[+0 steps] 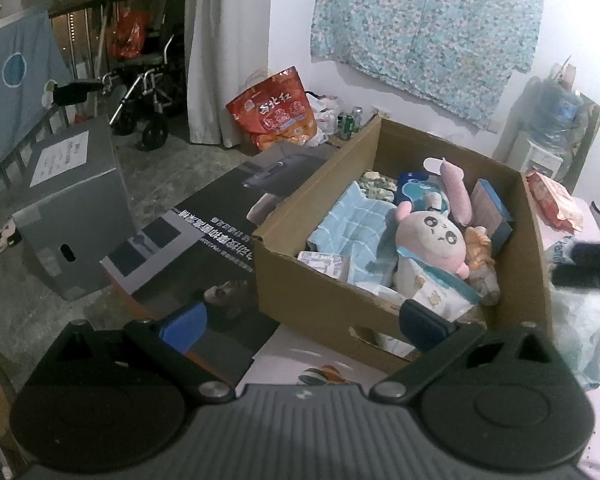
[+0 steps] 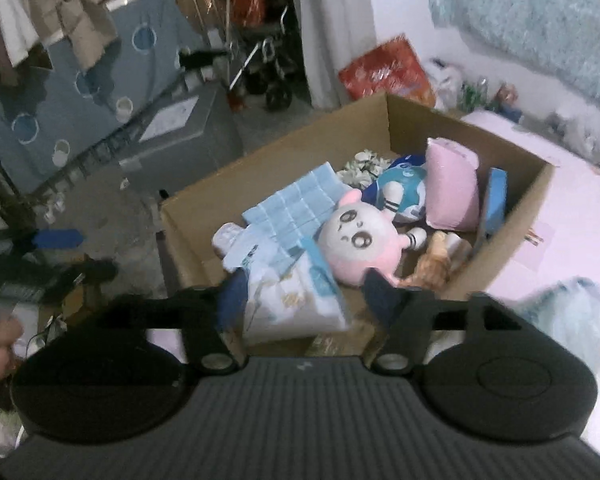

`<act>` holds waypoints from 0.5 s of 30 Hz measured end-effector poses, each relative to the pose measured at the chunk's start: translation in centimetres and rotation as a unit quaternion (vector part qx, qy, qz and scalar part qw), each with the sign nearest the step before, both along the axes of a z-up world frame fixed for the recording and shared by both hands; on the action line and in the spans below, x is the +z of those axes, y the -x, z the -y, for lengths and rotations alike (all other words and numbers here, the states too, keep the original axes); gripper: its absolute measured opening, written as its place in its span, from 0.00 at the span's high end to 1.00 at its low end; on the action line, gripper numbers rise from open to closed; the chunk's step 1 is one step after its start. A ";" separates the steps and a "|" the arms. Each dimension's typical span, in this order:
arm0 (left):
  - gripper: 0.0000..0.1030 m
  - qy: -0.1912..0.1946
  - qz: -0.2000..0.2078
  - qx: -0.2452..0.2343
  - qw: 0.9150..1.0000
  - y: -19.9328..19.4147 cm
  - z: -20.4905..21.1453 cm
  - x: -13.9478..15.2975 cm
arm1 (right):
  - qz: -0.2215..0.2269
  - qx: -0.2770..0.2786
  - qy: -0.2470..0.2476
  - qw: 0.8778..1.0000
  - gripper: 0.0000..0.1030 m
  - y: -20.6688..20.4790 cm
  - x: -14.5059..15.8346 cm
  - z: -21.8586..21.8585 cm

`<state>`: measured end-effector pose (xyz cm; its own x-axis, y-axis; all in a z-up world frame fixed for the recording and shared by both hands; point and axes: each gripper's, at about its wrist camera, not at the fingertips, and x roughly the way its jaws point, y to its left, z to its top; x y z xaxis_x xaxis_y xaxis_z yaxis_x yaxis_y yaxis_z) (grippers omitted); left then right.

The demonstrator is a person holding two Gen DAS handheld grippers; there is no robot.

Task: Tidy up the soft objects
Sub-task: 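Lift the right gripper out of the box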

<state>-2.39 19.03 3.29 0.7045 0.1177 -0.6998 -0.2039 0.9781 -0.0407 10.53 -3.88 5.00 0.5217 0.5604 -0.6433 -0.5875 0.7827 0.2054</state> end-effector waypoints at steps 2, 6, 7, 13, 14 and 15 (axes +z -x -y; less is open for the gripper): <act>0.00 -0.002 0.000 -0.005 1.000 0.2 0.5 0.1 | 0.023 -0.013 -0.002 1.000 0.17 2.7 -0.2 0.6; 0.00 -0.009 0.000 -0.017 1.000 0.5 1.5 0.3 | 0.064 -0.058 0.010 0.996 0.01 7.1 -1.1 1.1; 0.00 -0.010 0.000 -0.020 1.000 0.6 1.8 0.3 | 0.076 -0.070 0.013 0.995 0.01 8.1 -1.4 1.3; 0.00 -0.010 -0.007 -0.041 0.999 0.9 3.3 -0.1 | 0.139 -0.142 0.067 0.978 0.01 12.2 -2.8 1.1; 0.00 -0.009 -0.009 -0.045 0.999 1.0 3.5 -0.3 | 0.141 -0.153 0.075 0.975 0.01 12.6 -2.9 1.2; 0.00 -0.009 -0.011 -0.048 0.999 1.1 3.7 -0.5 | 0.143 -0.172 0.083 0.971 0.01 13.1 -3.1 1.2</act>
<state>-3.46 15.36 2.79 0.6975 0.0621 -0.7139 -0.1093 0.9938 -0.0203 -2.61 -5.05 1.90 0.8304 0.2225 -0.5108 -0.3003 0.9510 -0.0739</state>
